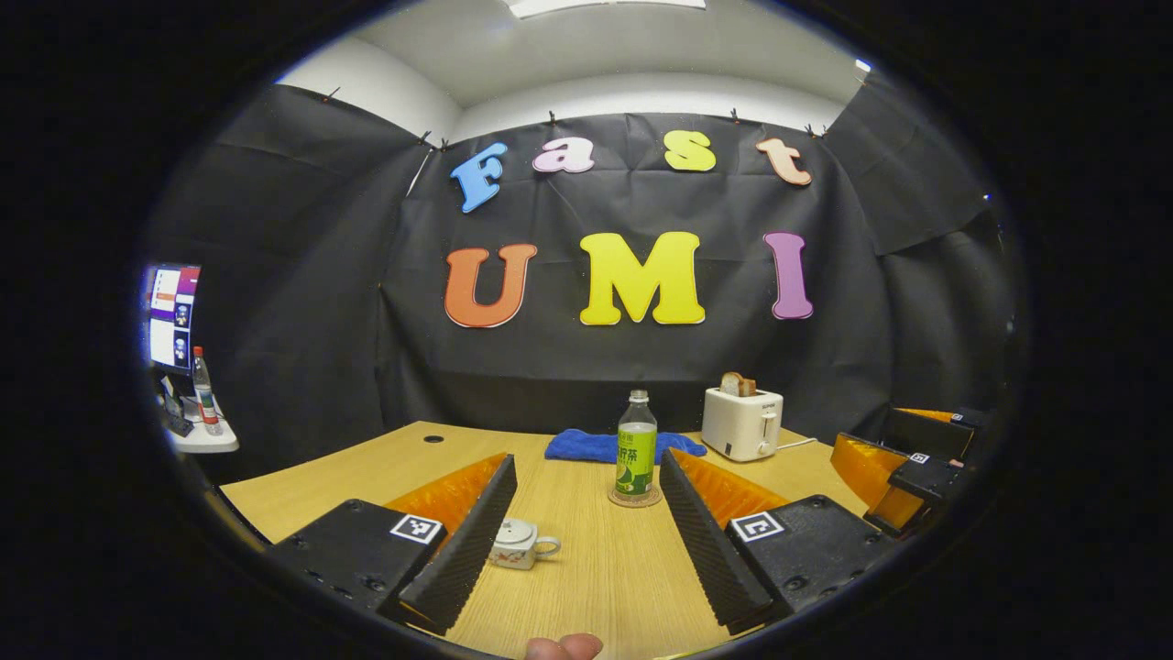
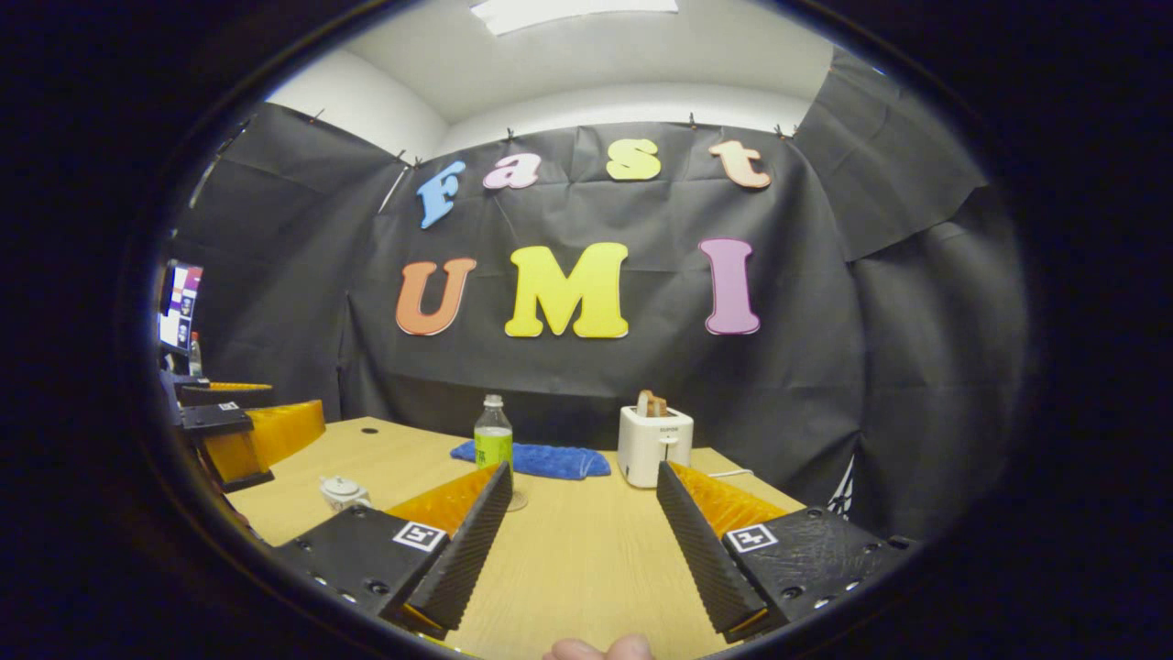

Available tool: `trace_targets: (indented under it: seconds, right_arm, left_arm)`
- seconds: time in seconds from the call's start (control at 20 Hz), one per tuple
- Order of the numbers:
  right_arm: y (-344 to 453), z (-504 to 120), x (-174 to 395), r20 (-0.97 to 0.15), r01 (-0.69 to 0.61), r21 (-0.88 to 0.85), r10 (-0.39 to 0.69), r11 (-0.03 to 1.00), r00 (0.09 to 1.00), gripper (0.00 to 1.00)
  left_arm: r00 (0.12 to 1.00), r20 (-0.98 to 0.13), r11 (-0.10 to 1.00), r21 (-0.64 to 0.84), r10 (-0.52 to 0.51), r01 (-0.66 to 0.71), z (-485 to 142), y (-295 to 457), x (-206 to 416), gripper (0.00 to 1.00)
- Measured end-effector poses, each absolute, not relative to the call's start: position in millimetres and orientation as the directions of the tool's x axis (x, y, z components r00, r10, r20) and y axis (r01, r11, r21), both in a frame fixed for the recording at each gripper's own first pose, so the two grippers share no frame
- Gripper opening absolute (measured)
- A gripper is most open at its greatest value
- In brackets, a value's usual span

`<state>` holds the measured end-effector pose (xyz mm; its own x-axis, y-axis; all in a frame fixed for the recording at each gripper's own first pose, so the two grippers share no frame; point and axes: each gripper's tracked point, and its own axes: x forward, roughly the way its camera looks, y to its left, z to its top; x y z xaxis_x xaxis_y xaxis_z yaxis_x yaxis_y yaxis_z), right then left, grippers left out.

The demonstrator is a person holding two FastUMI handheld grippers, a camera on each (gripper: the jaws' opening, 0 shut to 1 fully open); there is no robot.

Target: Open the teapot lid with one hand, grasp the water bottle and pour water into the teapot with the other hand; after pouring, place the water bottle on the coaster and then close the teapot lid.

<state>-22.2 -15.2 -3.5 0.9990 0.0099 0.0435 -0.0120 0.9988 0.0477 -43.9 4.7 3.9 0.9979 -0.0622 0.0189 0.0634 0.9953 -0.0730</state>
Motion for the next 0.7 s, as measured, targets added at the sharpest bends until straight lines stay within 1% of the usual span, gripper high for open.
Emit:
trace_targets:
  seconds: [0.25, 0.7]
  right_arm:
    - [-4, 3, -24, 0.054, -0.019, 0.035, 0.017, 0.999, 0.998, 0.96]
    - [3, -1, -20, 0.041, -0.016, 0.035, 0.015, 0.999, 0.999, 0.95]
  left_arm:
    - [0.998, 0.011, 0.995, -0.072, -0.063, 0.064, 3, 11, -45, 0.98]
    - [0.998, -0.011, 0.994, -0.085, -0.064, 0.063, -4, 19, -40, 0.98]
